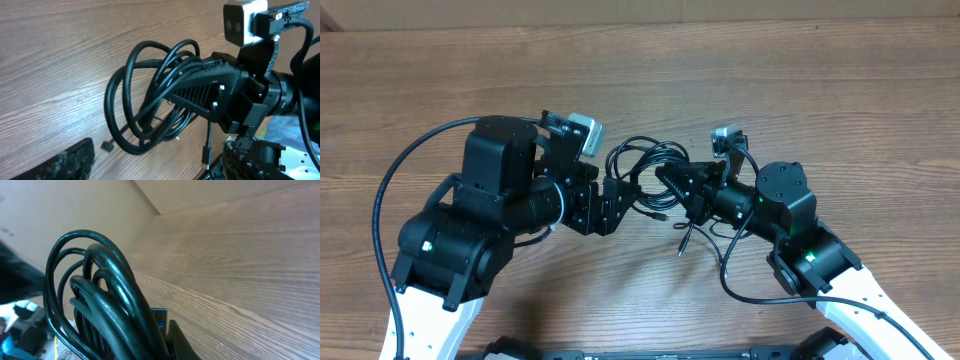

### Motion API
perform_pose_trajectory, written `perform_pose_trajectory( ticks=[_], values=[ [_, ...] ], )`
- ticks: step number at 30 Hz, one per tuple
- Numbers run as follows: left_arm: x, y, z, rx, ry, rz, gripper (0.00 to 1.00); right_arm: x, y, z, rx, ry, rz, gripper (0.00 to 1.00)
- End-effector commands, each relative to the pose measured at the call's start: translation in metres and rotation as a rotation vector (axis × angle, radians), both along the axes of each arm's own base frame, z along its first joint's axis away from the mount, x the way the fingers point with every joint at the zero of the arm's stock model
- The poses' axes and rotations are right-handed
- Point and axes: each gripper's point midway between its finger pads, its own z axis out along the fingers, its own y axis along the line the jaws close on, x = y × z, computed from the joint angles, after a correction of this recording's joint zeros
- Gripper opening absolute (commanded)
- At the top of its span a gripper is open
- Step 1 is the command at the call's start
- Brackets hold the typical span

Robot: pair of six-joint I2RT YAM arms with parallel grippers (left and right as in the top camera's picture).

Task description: Untangle cables

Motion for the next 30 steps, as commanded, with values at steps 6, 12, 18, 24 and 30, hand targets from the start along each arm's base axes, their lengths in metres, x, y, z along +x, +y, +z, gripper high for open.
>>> perform_pose_trajectory(
  ticks=[6, 12, 18, 24, 30],
  values=[
    [-0.002, -0.002, -0.002, -0.03, 0.062, 0.028, 1.0, -0.011, 0.008, 0.013, 0.037, -0.007, 0.07, 0.06],
    [-0.001, -0.002, -0.014, -0.04, 0.156, 0.074, 0.9, -0.011, 0.008, 0.014, 0.033, -0.021, 0.072, 0.06],
    [0.007, -0.005, -0.026, -0.026, 0.202, 0.081, 0.82, -0.011, 0.008, 0.016, 0.038, -0.029, 0.073, 0.06],
    [0.019, -0.01, -0.042, -0.006, 0.251, 0.083, 0.8, -0.011, 0.008, 0.016, 0.038, -0.029, 0.071, 0.06],
    [0.028, -0.023, -0.049, -0.042, 0.294, 0.051, 0.52, -0.008, 0.006, 0.016, 0.034, -0.032, 0.053, 0.06]
  ],
)
